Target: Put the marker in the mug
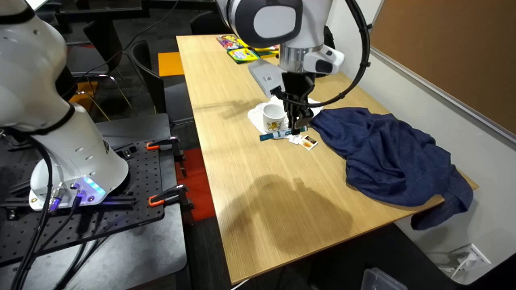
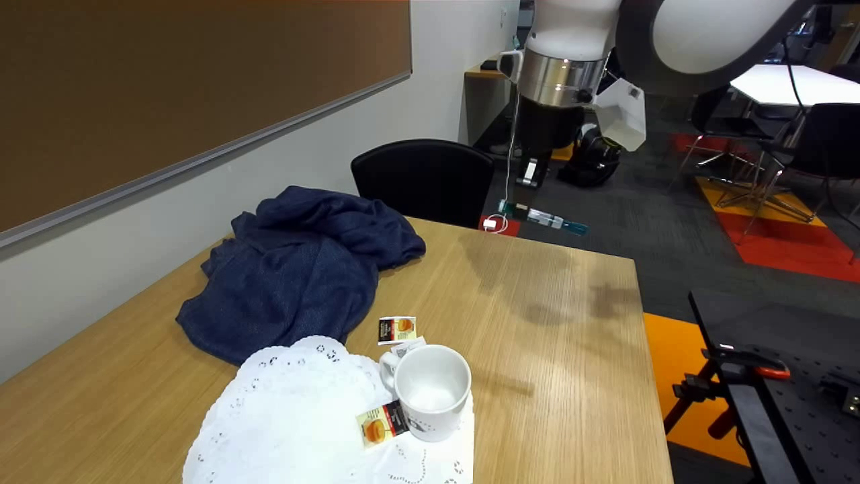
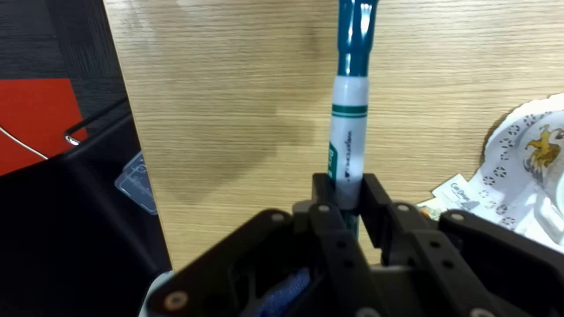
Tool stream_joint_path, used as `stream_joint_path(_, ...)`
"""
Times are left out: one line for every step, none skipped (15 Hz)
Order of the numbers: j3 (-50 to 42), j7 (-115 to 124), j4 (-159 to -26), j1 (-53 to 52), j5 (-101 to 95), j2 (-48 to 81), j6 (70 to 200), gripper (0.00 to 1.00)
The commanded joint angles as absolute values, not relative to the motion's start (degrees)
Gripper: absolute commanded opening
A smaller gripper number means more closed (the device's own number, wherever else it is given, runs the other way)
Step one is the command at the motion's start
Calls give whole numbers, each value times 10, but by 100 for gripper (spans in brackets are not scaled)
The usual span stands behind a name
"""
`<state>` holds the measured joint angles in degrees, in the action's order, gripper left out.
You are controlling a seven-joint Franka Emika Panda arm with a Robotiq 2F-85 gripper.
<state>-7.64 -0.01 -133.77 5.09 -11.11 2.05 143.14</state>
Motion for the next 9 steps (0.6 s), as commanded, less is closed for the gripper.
stream_joint_path(-51, 37, -1335, 36, -110, -7, 1414, 5)
stream_joint_path(-43, 49, -1333, 31, -109, -7, 1419, 5)
stream_joint_path(-37, 60, -1330, 27, -109, -6, 1422, 5)
stream_joint_path(-30, 74, -1327, 23, -108, -4, 1425, 5)
stream_joint_path(-24, 91, -1323, 19, -110, -3, 1426, 5)
stream_joint_path(-18, 101, -1321, 15, -105, -2, 1426, 5)
stream_joint_path(-12, 112, -1321, 10, -106, -3, 1425, 5)
stream_joint_path(-18, 88, -1326, 18, -109, 2, 1429, 21)
stream_joint_path(-15, 96, -1325, 14, -109, 2, 1429, 21)
